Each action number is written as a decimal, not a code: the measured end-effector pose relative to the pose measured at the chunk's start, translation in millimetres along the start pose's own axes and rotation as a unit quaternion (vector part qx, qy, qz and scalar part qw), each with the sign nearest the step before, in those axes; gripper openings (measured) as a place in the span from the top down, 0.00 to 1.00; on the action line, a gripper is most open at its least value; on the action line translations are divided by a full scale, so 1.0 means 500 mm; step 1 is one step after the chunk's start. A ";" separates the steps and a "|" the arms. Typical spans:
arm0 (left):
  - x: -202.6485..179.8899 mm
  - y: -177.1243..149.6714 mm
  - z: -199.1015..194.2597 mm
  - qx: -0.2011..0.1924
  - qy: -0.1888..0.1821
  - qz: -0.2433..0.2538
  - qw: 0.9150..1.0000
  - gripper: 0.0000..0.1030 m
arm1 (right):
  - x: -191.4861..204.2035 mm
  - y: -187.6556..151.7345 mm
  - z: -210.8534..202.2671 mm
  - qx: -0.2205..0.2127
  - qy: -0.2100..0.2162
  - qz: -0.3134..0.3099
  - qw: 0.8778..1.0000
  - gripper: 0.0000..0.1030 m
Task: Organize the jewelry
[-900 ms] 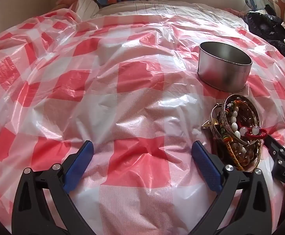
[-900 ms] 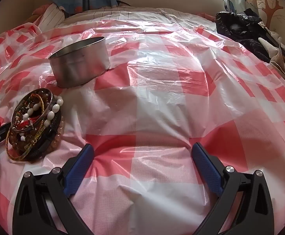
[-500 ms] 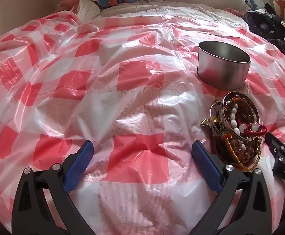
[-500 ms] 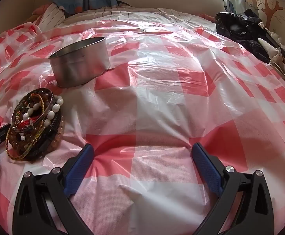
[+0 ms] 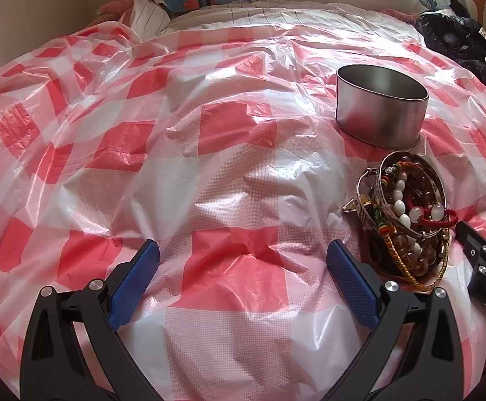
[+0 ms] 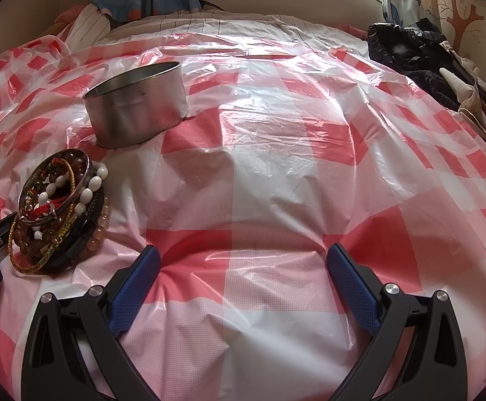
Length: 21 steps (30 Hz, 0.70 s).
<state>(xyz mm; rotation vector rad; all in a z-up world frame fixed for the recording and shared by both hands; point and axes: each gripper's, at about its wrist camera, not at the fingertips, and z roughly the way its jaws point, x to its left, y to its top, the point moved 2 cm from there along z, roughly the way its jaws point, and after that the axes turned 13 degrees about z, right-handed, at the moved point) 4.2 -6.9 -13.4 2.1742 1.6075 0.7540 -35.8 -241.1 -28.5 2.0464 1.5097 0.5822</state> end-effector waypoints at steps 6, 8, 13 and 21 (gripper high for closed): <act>0.000 0.000 0.001 0.000 0.000 0.000 1.000 0.06 | -0.002 0.001 -0.001 0.001 0.001 0.000 1.000 0.07; 0.000 -0.001 0.001 -0.001 0.000 0.000 1.000 0.06 | -0.001 0.001 -0.001 0.001 0.001 0.000 1.000 0.07; -0.001 -0.002 0.001 -0.001 0.000 0.000 1.000 0.06 | -0.001 0.001 -0.001 0.001 0.001 0.000 1.000 0.07; -0.001 -0.002 0.001 -0.001 0.000 0.000 1.000 0.06 | 0.000 0.001 -0.002 0.000 0.000 0.000 1.000 0.07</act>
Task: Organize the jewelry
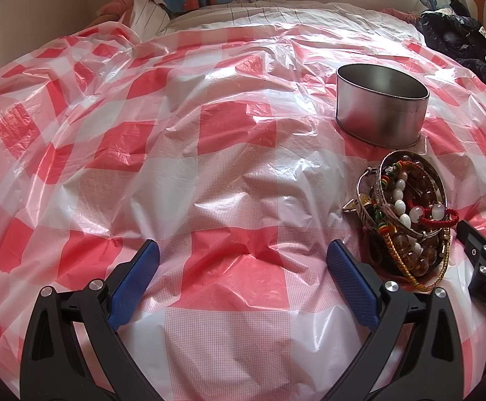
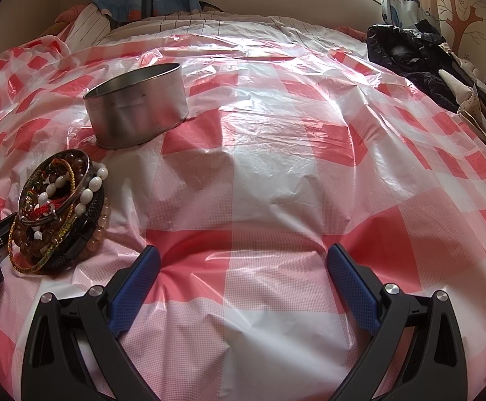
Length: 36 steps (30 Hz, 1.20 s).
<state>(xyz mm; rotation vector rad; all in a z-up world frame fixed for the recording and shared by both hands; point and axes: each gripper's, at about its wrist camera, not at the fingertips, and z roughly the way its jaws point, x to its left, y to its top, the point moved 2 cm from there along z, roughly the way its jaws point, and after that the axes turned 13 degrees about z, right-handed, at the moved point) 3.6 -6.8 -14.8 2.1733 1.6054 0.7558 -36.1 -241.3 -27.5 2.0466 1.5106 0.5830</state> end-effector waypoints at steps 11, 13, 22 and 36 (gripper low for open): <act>0.000 -0.001 0.000 0.000 0.000 0.000 1.000 0.06 | 0.000 0.000 0.000 -0.001 0.000 0.000 1.000 0.07; 0.000 0.000 0.000 0.000 0.000 0.000 1.000 0.06 | 0.000 0.000 0.000 -0.001 0.000 0.000 1.000 0.07; 0.000 -0.001 0.001 0.000 0.000 0.000 1.000 0.06 | 0.000 0.000 -0.001 -0.001 0.000 -0.001 1.000 0.07; 0.000 -0.001 0.001 0.000 0.001 0.001 1.000 0.06 | -0.001 0.000 -0.001 -0.002 -0.001 -0.001 1.000 0.07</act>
